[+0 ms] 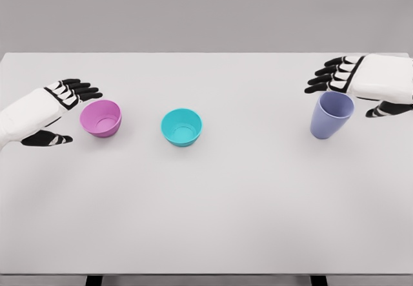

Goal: Stacking bowl and cup with both arms

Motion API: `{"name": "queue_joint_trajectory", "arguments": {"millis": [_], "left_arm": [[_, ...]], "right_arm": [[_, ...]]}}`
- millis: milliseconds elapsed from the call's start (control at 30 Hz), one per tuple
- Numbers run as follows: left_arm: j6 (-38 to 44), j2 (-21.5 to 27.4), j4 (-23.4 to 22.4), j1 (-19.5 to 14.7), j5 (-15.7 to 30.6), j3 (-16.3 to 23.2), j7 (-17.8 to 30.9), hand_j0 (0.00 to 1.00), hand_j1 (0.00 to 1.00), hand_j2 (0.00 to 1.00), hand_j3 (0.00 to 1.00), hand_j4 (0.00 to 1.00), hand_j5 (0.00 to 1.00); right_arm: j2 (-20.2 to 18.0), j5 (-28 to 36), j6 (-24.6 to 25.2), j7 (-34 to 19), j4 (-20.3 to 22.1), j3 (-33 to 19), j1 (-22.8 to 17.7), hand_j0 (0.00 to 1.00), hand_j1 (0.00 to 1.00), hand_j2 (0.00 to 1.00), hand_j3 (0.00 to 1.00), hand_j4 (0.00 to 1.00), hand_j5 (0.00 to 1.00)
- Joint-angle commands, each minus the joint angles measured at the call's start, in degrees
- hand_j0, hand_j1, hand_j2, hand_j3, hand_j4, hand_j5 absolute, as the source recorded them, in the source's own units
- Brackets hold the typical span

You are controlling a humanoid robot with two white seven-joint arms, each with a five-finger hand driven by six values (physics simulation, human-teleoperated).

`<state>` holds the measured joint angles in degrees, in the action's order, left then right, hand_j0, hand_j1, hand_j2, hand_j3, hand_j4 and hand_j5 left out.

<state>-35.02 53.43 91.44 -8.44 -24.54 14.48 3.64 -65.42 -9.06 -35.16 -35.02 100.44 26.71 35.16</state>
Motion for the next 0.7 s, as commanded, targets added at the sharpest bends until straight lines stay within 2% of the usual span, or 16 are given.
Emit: {"name": "queue_joint_trajectory", "arguments": {"millis": [0, 133, 200, 233, 300, 333, 400, 467, 533, 633, 667], "left_arm": [[0.0, 0.0, 0.0, 0.0, 0.3, -0.3, 0.0, 1.0, 1.0, 1.0, 1.0, 1.0, 1.0], [0.0, 0.1, -0.4, -0.4, 0.2, -1.3, 1.1, 1.0, 1.0, 1.0, 1.0, 1.0, 1.0], [0.0, 0.6, 0.0, -1.1, 2.5, -4.9, 13.0, 1.0, 1.0, 1.0, 1.0, 1.0, 1.0], [0.0, 0.8, 0.0, -1.1, 4.1, -6.3, 17.4, 1.0, 1.0, 1.0, 1.0, 1.0, 1.0], [0.0, 2.0, 0.8, -3.3, 10.6, -6.3, 31.1, 1.0, 1.0, 1.0, 1.0, 1.0, 1.0], [0.0, 2.5, 3.4, -3.5, 13.3, -6.2, 31.4, 1.0, 1.0, 1.0, 1.0, 1.0, 1.0], [0.0, 4.6, 7.9, -4.0, 14.8, -5.5, 31.4, 1.0, 1.0, 1.0, 1.0, 1.0, 1.0], [0.0, 4.8, 9.1, -5.1, 15.0, -4.6, 31.4, 1.0, 1.0, 1.0, 1.0, 1.0, 1.0], [7.7, 4.8, 9.2, -8.4, 15.0, 0.0, 31.4, 1.0, 1.0, 1.0, 1.0, 1.0, 1.0], [21.2, 4.4, 9.1, -17.8, 15.7, 11.7, 31.4, 1.0, 1.0, 1.0, 1.0, 1.0, 1.0], [26.2, 4.3, 9.0, -22.8, 17.3, 18.5, 31.4, 1.0, 1.0, 1.0, 1.0, 1.0, 1.0]], "right_arm": [[0.3, 0.3, 0.2, 0.0, 0.0, 0.0, 0.0, 1.0, 1.0, 1.0, 1.0, 1.0, 1.0], [0.4, 0.6, 0.2, 0.0, 0.0, -1.7, 0.0, 1.0, 1.0, 1.0, 1.0, 1.0, 1.0], [0.1, 0.7, 0.2, 0.0, 0.0, -3.2, -0.1, 1.0, 1.0, 1.0, 1.0, 1.0, 1.0], [0.1, 0.7, 0.2, 0.0, 0.0, -3.7, -0.1, 1.0, 1.0, 1.0, 1.0, 1.0, 1.0], [0.1, 0.7, 0.2, 0.0, 0.0, -4.5, 0.0, 1.0, 1.0, 1.0, 1.0, 1.0, 1.0], [0.2, 0.7, 0.2, 0.0, 0.0, -5.1, -0.1, 1.0, 1.0, 1.0, 1.0, 1.0, 1.0], [0.3, 0.8, 0.2, 0.0, 0.0, -5.3, -0.1, 1.0, 1.0, 1.0, 1.0, 1.0, 1.0], [0.3, 0.9, 0.2, 0.0, 0.0, -5.3, 0.2, 1.0, 1.0, 1.0, 1.0, 1.0, 1.0], [0.1, 0.9, 0.2, 0.0, 0.0, -5.2, 0.0, 1.0, 1.0, 1.0, 1.0, 1.0, 1.0], [0.2, 1.0, 0.2, 0.0, 0.0, -4.5, -0.5, 1.0, 1.0, 1.0, 1.0, 1.0, 1.0], [0.8, 0.9, 0.2, 0.0, 0.0, -4.3, -0.6, 1.0, 1.0, 1.0, 1.0, 1.0, 1.0]]}}
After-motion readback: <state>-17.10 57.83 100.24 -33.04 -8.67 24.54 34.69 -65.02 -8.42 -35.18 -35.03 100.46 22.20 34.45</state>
